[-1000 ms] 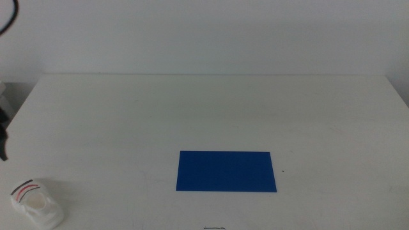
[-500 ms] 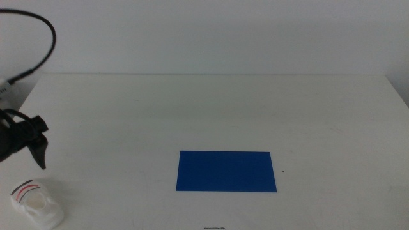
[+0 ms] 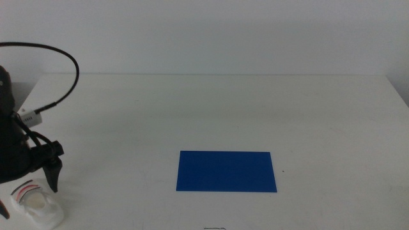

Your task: Use one arm to grab the shoe from the table and place it on the mat.

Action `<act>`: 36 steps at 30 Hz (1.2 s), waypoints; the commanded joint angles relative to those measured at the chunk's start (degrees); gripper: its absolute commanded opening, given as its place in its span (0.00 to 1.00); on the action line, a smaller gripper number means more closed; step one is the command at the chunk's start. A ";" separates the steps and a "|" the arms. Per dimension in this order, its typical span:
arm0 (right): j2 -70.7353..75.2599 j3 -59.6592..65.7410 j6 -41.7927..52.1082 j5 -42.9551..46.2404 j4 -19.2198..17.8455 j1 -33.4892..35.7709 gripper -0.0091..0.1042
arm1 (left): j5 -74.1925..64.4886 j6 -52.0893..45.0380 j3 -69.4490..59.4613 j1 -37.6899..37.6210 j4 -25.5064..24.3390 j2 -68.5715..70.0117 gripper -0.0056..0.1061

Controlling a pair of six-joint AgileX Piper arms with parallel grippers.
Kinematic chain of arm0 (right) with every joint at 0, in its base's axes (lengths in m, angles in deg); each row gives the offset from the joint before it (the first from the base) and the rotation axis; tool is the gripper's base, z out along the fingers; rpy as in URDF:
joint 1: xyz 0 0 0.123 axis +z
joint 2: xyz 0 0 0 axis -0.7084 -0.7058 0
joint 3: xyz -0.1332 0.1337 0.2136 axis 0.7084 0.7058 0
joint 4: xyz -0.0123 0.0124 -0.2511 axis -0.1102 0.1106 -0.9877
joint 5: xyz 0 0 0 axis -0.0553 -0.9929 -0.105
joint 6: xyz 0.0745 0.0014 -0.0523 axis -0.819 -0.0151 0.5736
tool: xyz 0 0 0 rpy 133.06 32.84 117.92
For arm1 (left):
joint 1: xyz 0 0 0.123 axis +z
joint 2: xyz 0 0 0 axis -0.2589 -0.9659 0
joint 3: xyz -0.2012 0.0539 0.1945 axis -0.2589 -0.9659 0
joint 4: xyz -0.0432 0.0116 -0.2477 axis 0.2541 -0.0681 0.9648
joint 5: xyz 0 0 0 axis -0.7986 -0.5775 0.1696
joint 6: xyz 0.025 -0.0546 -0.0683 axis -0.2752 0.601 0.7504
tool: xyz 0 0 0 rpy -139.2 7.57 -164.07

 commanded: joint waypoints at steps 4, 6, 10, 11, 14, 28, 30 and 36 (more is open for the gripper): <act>1.11 -1.06 0.70 3.20 -0.48 -0.22 0.91 | -0.11 -0.70 1.02 -0.06 -0.13 -0.04 0.89; 1.11 -1.06 0.70 3.20 -0.48 -0.22 0.91 | 0.93 -0.65 0.42 -0.06 -0.13 -0.14 0.89; 1.11 -1.06 0.70 3.20 -0.48 -0.22 0.91 | 3.98 -0.19 -1.00 -0.06 -0.13 -0.14 0.89; 1.11 -1.06 0.70 3.20 -0.48 -0.22 0.91 | 4.56 -0.19 -1.30 -0.06 -0.13 -0.14 0.89; 1.11 -1.06 0.70 3.20 -0.48 -0.22 0.91 | 6.21 0.13 -2.09 -0.06 0.16 -0.14 0.89; 1.11 -1.06 0.70 3.20 -0.48 -0.22 0.91 | 6.92 0.72 -3.04 -0.06 0.83 -0.04 0.42; 1.11 -1.06 0.70 3.20 -0.48 -0.22 0.91 | 6.08 0.91 -2.70 -0.06 1.17 0.07 0.30; 1.11 -1.06 0.70 3.20 -0.48 -0.22 0.91 | 4.84 3.22 -2.62 -1.35 1.90 4.24 0.12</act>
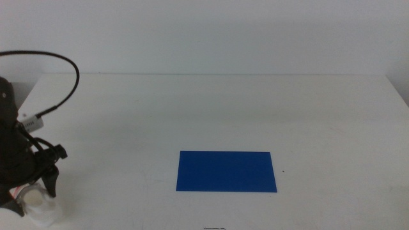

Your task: Use one arm to grab the shoe from the table and place it on the mat.

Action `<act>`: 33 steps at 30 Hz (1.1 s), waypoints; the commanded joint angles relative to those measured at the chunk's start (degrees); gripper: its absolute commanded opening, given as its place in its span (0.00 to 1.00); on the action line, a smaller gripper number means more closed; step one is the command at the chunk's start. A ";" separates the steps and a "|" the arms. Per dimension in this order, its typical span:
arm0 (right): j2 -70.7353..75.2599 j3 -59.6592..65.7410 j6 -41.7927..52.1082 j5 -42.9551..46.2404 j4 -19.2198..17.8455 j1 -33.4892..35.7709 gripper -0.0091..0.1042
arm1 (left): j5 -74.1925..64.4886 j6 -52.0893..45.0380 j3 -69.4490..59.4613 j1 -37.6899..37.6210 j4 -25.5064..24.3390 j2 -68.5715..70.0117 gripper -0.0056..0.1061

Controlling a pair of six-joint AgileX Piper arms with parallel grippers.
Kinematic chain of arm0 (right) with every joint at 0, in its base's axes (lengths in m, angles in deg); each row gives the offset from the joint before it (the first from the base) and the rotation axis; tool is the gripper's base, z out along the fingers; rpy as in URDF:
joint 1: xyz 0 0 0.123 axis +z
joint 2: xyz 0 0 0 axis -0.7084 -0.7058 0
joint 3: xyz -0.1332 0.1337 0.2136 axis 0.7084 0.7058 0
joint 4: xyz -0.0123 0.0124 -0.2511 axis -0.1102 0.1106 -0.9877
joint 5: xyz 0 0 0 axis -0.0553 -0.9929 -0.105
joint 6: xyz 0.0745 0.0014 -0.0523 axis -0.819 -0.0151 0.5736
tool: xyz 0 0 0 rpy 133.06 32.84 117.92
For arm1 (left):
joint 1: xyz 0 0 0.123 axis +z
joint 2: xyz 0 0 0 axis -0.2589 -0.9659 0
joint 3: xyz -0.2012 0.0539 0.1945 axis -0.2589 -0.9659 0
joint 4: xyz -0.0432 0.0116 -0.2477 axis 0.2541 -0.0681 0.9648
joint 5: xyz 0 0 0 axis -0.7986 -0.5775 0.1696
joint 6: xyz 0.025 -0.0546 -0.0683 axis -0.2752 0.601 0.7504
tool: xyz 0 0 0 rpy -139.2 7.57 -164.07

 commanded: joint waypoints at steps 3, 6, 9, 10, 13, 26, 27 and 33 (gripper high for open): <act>1.11 -1.06 0.70 3.20 -0.48 -0.22 0.91 | -1.73 6.14 1.47 -3.53 0.73 7.11 0.11; 1.11 -1.06 0.70 3.20 -0.48 -0.22 0.91 | -2.79 10.34 3.05 -7.40 0.00 7.63 0.12; 1.11 -1.06 0.70 3.20 -0.48 -0.22 0.91 | -5.16 12.69 6.96 -11.79 -0.33 6.19 0.12; 1.11 -1.06 0.70 3.20 -0.48 -0.22 0.91 | -5.98 13.34 8.49 -13.59 -0.33 5.52 0.12; 1.11 -1.06 0.70 3.20 -0.48 -0.22 0.91 | -8.50 16.83 14.98 -19.15 -0.59 2.98 0.12; 1.11 -1.06 0.70 3.20 -0.48 -0.22 0.91 | -11.54 22.43 37.86 -37.26 0.00 -13.58 0.12; 1.11 -1.06 0.70 3.20 -0.48 -0.22 0.91 | -11.82 22.51 38.97 -37.94 0.00 -14.37 0.12; 1.11 -1.06 0.70 3.20 -0.48 -0.22 0.91 | -16.74 23.52 43.05 -39.42 0.58 -15.67 0.12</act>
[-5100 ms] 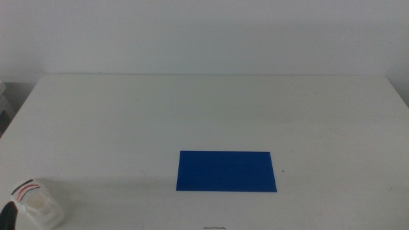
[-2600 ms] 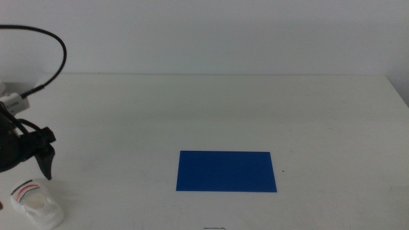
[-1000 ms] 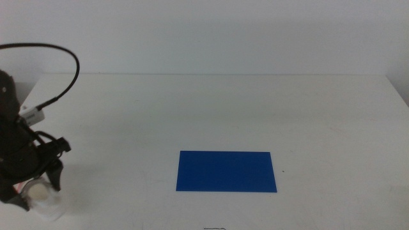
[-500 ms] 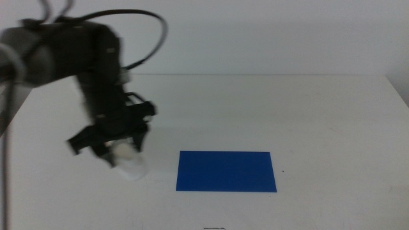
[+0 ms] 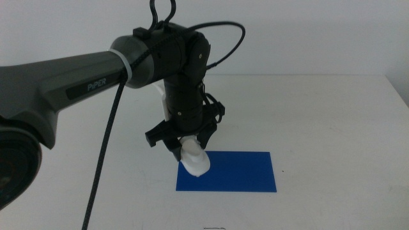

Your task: Use one arm to grab the shoe from the table and place it on the mat.

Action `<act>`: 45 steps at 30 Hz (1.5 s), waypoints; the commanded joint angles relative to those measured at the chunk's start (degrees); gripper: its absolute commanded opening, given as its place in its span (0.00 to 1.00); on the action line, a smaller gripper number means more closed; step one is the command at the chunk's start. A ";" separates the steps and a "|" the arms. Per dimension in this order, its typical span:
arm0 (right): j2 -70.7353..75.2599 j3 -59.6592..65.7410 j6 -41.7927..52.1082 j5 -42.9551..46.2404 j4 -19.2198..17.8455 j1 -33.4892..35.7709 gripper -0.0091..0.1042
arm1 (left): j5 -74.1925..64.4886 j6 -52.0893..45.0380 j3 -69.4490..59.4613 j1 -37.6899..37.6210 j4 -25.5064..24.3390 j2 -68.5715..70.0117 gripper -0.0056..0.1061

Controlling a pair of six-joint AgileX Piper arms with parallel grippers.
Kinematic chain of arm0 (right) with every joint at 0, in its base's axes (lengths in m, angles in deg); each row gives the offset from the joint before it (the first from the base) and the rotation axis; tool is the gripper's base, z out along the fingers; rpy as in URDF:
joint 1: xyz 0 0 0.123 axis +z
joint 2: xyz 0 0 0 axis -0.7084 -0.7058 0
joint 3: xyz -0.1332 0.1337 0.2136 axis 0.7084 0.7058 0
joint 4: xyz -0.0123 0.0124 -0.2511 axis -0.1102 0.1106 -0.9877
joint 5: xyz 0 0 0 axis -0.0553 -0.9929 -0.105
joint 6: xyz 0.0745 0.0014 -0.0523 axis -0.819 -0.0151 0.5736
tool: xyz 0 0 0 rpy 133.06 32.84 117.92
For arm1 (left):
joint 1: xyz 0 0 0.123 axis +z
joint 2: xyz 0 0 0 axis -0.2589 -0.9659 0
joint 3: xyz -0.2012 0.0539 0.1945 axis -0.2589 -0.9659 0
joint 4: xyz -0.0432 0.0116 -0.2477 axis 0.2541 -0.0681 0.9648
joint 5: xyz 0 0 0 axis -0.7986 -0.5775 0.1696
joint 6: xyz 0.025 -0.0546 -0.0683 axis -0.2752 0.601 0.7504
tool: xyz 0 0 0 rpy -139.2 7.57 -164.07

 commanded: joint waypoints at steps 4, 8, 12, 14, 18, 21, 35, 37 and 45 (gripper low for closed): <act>1.11 -1.06 0.70 3.20 -0.48 -0.22 0.91 | -5.39 0.94 3.58 -0.52 -1.01 3.38 0.12; 1.11 -1.06 0.70 3.20 -0.48 -0.22 0.91 | -5.17 0.94 4.04 -0.52 -1.01 3.38 0.12; 1.11 -1.06 0.70 3.20 -0.48 -0.22 0.91 | -5.17 0.94 4.04 -0.52 -2.62 3.38 0.12; 1.11 -1.06 0.70 3.20 -0.48 -0.22 0.91 | -5.17 0.94 4.04 -0.52 -3.77 3.38 0.12; 1.11 -1.06 0.70 3.20 -0.48 -0.22 0.91 | -5.09 0.94 4.04 -0.52 -6.76 3.38 0.12; 1.11 -1.06 0.70 3.20 -0.48 -0.22 0.91 | -5.14 0.99 4.04 -0.52 -6.56 3.38 0.12; 1.11 -1.06 0.70 3.20 -0.48 -0.22 0.91 | -0.43 7.89 11.00 -5.08 1.62 -3.53 0.12; 1.11 -1.06 0.70 3.20 -0.48 -0.22 0.91 | -0.43 9.16 13.20 -5.87 1.97 -5.36 0.12; 1.11 -1.06 0.70 3.20 -0.48 -0.22 0.91 | -3.28 15.33 16.17 -7.12 1.74 -7.73 0.12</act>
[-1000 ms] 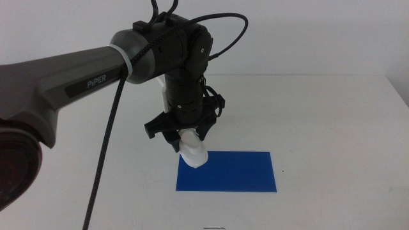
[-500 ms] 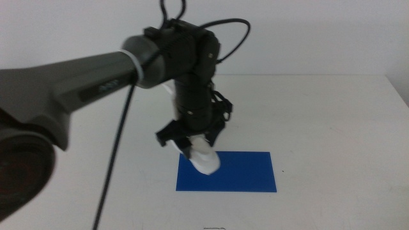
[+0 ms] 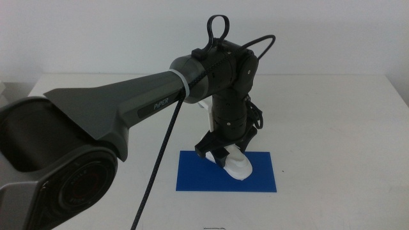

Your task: Use one arm to grab the shoe from the table and place it on the mat.

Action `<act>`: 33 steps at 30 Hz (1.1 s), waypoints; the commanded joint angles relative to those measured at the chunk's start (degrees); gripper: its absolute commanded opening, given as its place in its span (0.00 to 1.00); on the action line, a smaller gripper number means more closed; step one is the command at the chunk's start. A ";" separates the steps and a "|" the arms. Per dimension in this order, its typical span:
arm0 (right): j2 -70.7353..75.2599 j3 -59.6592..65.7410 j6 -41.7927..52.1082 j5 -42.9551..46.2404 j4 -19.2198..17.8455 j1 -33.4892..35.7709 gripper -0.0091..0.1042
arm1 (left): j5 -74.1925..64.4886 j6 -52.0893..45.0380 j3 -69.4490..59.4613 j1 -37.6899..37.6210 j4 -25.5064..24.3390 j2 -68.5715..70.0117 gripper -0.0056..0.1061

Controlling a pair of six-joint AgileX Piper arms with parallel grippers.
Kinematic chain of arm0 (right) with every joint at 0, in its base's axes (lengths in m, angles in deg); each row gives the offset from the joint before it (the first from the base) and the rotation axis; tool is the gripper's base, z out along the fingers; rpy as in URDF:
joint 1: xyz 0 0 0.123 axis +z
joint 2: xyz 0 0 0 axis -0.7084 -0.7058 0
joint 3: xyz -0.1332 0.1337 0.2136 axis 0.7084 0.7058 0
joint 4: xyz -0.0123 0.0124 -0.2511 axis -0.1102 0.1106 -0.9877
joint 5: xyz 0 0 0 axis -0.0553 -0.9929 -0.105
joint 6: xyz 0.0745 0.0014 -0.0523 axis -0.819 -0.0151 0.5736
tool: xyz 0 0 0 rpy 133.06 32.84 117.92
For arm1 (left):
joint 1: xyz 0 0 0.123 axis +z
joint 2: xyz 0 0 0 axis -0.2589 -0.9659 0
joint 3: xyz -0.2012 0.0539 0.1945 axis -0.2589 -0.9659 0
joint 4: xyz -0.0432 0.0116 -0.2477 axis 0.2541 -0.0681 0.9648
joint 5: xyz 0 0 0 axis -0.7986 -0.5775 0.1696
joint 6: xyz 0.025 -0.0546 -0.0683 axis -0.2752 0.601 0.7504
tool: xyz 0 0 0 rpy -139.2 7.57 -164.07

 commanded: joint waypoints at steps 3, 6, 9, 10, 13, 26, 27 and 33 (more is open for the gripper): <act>1.11 -1.06 0.70 3.20 -0.48 -0.22 0.91 | -3.23 2.08 1.88 -0.26 -0.03 3.81 0.12; 1.11 -1.06 0.70 3.20 -0.48 -0.22 0.91 | -3.29 2.06 1.88 -0.26 -0.03 3.81 0.12; 1.11 -1.06 0.70 3.20 -0.48 -0.22 0.91 | -3.11 3.79 1.88 -0.33 0.35 3.81 0.12; 1.11 -1.06 0.70 3.20 -0.48 -0.22 0.91 | -3.11 5.17 1.88 -0.33 0.40 3.81 0.12; 1.11 -1.06 0.70 3.20 -0.48 -0.22 0.91 | -3.11 11.51 1.88 -0.33 0.40 3.81 0.12; 1.11 -1.06 0.70 3.20 -0.48 -0.22 0.91 | -3.18 46.33 1.88 -1.06 0.27 3.71 0.12; 1.11 -1.06 0.70 3.20 -0.48 -0.22 0.91 | -3.18 46.33 1.88 -1.06 -0.01 3.71 0.12; 1.11 -1.06 0.70 3.20 -0.48 -0.22 0.91 | -3.18 46.33 1.88 -1.06 -0.77 3.55 0.12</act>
